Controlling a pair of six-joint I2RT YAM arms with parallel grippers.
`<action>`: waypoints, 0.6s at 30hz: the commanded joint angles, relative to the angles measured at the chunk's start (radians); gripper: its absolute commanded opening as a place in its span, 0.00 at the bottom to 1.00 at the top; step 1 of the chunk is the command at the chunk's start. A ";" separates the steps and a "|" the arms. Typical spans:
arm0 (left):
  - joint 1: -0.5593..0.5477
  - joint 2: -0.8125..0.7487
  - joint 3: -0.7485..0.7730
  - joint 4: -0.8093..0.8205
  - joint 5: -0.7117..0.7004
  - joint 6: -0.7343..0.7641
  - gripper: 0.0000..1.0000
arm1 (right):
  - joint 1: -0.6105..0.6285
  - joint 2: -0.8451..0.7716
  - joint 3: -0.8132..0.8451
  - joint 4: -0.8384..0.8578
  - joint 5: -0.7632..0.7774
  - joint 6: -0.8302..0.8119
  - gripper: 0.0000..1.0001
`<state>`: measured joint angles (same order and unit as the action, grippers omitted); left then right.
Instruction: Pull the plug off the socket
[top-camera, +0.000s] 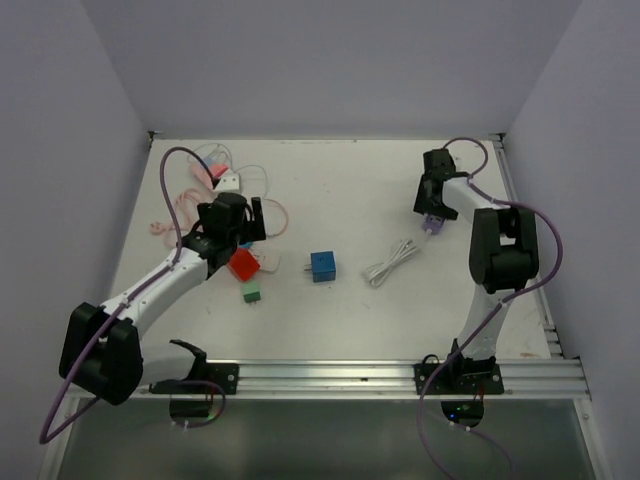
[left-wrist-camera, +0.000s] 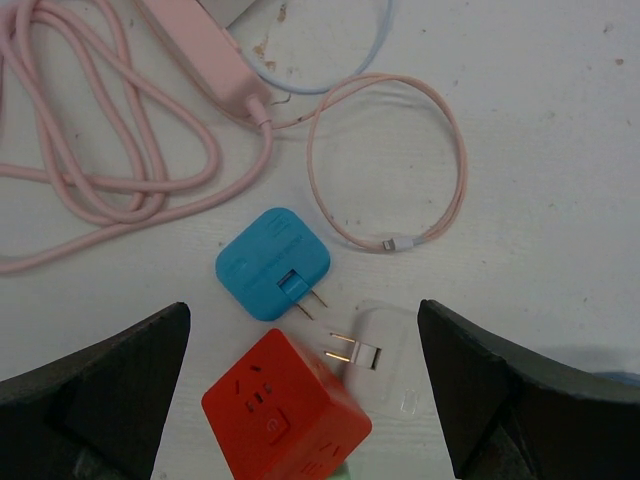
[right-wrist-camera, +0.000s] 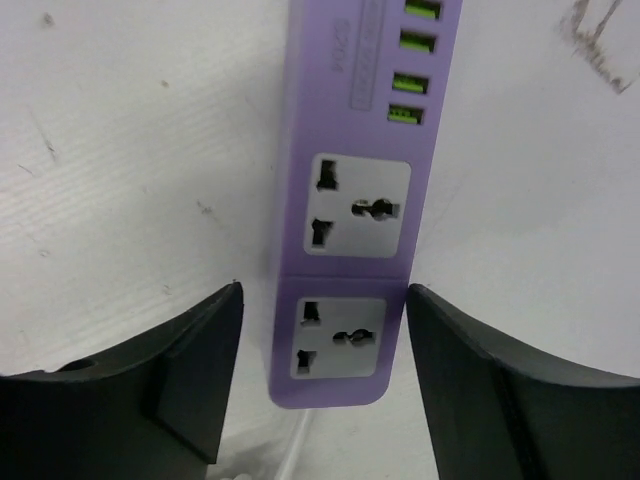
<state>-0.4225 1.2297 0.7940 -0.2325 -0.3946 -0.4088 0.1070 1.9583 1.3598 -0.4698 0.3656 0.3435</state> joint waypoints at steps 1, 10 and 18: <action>0.056 0.066 0.097 -0.008 0.031 -0.036 0.99 | 0.013 -0.004 0.107 -0.009 0.021 -0.008 0.71; 0.185 0.253 0.305 -0.022 0.030 -0.087 0.99 | 0.055 -0.228 -0.034 0.048 -0.192 0.040 0.91; 0.304 0.482 0.505 -0.004 -0.012 -0.159 0.98 | 0.250 -0.465 -0.256 0.124 -0.312 0.078 0.91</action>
<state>-0.1600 1.6432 1.2079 -0.2611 -0.3759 -0.5110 0.2951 1.5814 1.1763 -0.4141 0.1547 0.3870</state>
